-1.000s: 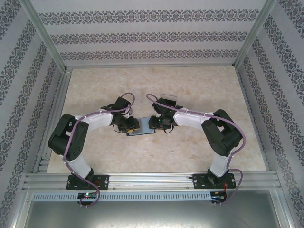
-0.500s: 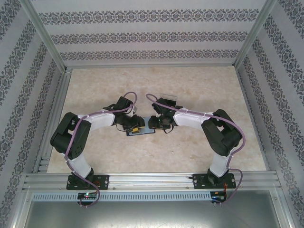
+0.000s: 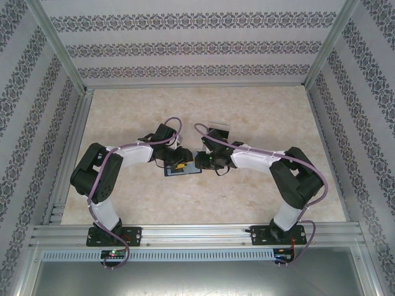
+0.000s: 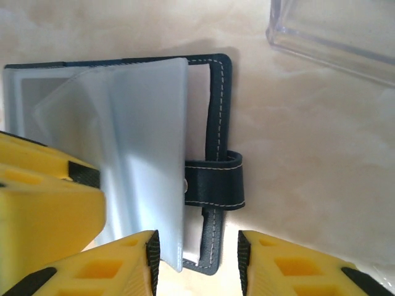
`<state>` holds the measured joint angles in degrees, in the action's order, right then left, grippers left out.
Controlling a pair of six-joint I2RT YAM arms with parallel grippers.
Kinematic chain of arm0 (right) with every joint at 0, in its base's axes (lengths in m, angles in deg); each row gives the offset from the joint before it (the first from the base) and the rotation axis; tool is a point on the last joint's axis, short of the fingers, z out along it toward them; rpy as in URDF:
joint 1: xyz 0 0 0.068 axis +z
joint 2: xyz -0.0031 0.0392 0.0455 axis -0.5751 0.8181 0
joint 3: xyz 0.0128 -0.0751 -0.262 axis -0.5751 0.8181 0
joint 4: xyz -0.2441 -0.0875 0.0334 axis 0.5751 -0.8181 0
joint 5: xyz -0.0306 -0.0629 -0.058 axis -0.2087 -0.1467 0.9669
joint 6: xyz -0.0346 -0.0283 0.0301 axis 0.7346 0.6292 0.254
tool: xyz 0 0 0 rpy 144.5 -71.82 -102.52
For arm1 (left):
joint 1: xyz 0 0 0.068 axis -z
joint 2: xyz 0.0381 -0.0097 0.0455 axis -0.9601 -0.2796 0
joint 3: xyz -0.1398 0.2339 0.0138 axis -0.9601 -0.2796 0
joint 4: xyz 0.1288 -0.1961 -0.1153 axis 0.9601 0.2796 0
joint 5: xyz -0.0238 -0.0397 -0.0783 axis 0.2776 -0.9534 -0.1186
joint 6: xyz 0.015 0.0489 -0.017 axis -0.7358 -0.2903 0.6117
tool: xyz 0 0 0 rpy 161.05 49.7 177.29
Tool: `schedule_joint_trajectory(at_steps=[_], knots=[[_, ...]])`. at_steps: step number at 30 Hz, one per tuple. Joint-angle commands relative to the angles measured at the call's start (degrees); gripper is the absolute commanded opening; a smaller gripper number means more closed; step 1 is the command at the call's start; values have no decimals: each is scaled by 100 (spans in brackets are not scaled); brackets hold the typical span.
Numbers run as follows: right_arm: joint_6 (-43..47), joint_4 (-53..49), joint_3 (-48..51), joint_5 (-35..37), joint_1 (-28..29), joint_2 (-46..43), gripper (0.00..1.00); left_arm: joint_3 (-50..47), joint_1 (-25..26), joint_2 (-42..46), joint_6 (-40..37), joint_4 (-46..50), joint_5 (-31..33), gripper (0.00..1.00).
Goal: Take the credit cards out of the card holder
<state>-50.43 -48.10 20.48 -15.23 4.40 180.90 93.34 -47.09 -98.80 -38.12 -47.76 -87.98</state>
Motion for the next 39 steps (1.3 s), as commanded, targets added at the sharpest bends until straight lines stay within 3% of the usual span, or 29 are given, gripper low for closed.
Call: schedule_joint_trajectory(at_steps=[1, 10, 19, 30, 39], knots=[[-12, 382, 201, -179, 34, -190, 41, 124, 65, -49, 35, -135, -29, 43], [-270, 856, 280, -333, 362, 68, 39, 186, 61, -87, 54, -46, 23, 42], [-494, 1093, 422, -438, 363, 147, 29, 262, 50, 85, 33, 36, 164, 40], [-1016, 2214, 1435, -102, 317, -629, 30, 431, 39, -328, 182, 43, 54, 33], [-1117, 2984, 1527, -177, 600, -512, 32, 477, 39, -472, 183, 64, 10, 33]])
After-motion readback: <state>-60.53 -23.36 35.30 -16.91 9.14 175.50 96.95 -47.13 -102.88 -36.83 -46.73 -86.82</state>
